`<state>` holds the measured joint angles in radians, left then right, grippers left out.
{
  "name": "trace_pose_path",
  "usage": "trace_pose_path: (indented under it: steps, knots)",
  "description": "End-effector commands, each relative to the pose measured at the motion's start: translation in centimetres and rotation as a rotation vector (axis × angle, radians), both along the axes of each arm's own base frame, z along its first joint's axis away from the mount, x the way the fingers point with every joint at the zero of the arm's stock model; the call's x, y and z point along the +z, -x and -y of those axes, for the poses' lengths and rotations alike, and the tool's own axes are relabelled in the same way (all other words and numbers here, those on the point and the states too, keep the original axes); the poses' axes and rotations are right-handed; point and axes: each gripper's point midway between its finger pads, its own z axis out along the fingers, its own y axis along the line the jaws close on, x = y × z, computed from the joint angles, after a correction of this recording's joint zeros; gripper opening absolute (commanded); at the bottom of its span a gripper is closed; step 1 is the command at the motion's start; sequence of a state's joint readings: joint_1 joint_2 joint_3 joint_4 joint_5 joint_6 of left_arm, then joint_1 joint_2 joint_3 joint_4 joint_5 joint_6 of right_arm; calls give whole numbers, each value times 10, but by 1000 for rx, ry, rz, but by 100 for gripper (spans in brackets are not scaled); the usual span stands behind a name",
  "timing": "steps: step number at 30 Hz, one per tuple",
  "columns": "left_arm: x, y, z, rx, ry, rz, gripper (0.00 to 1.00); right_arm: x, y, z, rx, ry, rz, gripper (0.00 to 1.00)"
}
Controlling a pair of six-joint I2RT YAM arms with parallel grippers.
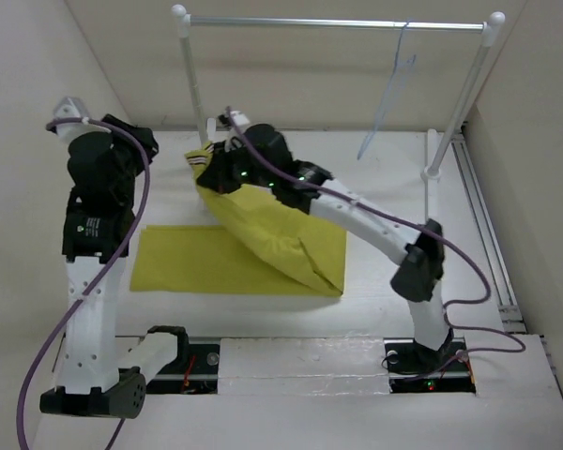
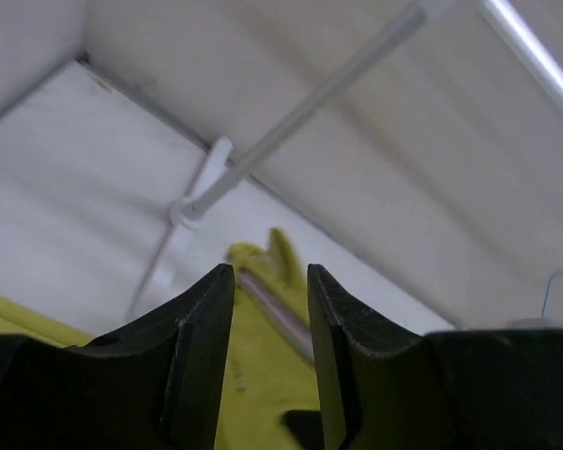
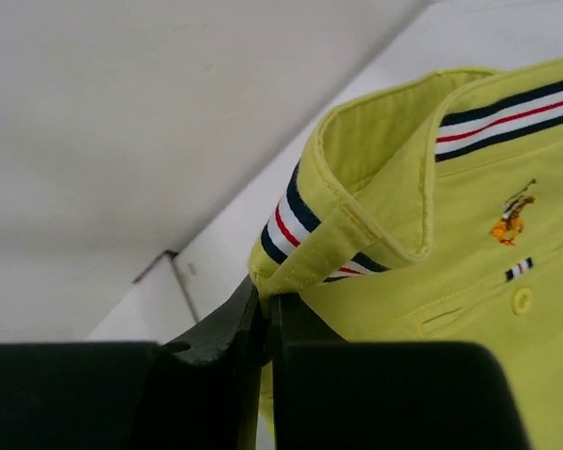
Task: Place the trousers on the hanger
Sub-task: Fold the trousers at the center of the board, then pick up the hanger from the clothesline.
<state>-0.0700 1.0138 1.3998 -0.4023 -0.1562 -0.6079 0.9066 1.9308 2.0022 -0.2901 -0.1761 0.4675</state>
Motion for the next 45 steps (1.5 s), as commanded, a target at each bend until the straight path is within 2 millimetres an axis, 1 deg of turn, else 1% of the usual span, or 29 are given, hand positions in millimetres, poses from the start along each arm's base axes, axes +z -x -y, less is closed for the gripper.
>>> trace_pose_path:
  steps: [1, 3, 4, 5, 6, 7, 8, 9, 10, 11, 12, 13, 14, 15, 16, 17, 18, 19, 21, 22, 25, 26, 29, 30, 32, 34, 39, 42, 45]
  knots:
    - [50, 28, -36, 162, -66, 61, 34, 26, 59, -90, 219, -197, 36, 8]
    - [62, 39, -46, 214, -76, 83, 34, 12, 92, -122, 361, -243, -40, 51]
    - [54, 43, -57, 276, -97, 62, 46, -13, 93, -135, 402, -223, -71, 83]
    - [43, 39, -57, 275, -102, 35, 46, -13, 93, -135, 402, -223, -71, 83]
    - [35, 40, -63, 312, -110, 17, 49, -27, 96, -130, 456, -176, -77, 85]
    - [29, 41, -63, 312, -111, 1, 50, -13, 93, -118, 460, -178, -44, 86]
    - [5, 38, -64, 311, -129, -46, 50, -41, 72, -87, 413, -113, -42, 86]
    - [6, 38, -65, 318, -130, -44, 50, -41, 71, -87, 408, -112, -42, 86]
    - [-1, 39, -67, 328, -134, -56, 50, -30, 64, -72, 385, -141, -5, 85]
    - [-12, 39, -69, 335, -143, -82, 51, -1, 55, -40, 344, -170, 36, 82]
    - [-38, 36, -70, 341, -156, -139, 51, -40, 53, -21, 320, -100, -8, 79]
    - [-51, 35, -69, 332, -158, -158, 51, -46, 50, -4, 298, -77, -9, 74]
    - [-91, 31, -66, 313, -173, -243, 54, -29, 53, 19, 278, -76, 42, 59]
    - [-108, 26, -62, 287, -168, -263, 56, -65, 44, 43, 226, -5, -4, 44]
    - [-131, 22, -59, 271, -165, -312, 56, -78, 46, 59, 213, 37, -27, 26]
    - [-166, 22, -54, 248, -159, -383, 56, -88, 47, 72, 204, 65, -37, 0]
    - [-181, 15, -41, 180, -130, -401, 59, -93, 46, 93, 190, 102, -29, 0]
    - [-208, 10, -36, 159, -118, -473, 60, -119, 51, 107, 186, 154, -67, 0]
    - [-240, 3, -19, 79, -68, -536, 60, -139, 53, 135, 150, 235, -72, 0]
    - [-265, 0, -14, 55, -62, -605, 60, -163, 52, 154, 123, 277, -107, 0]
    - [-307, -5, -13, 74, -19, -714, 59, -193, 53, 177, 132, 308, -140, 4]
    - [-317, -6, -13, 79, -11, -731, 59, -212, 53, 189, 129, 331, -180, 8]
    - [-352, 1, -38, 164, 133, -800, 56, -246, 64, 201, 175, 386, -243, 5]
    - [-367, 10, -57, 216, 209, -813, 56, -255, 64, 208, 173, 409, -254, 3]
    - [-390, 28, -72, 266, 291, -846, 55, -274, 64, 221, 160, 439, -292, 0]
    - [-399, 41, -97, 353, 336, -852, 55, -296, 72, 239, 136, 468, -353, 0]
    - [-394, 48, -115, 401, 342, -825, 55, -324, 87, 271, 102, 529, -433, 0]
    - [-358, 24, -104, 282, 364, -698, 55, -319, 90, 270, 116, 523, -430, 0]
    - [-298, -9, -72, 134, 267, -567, 55, -286, 81, 265, 108, 531, -370, 0]
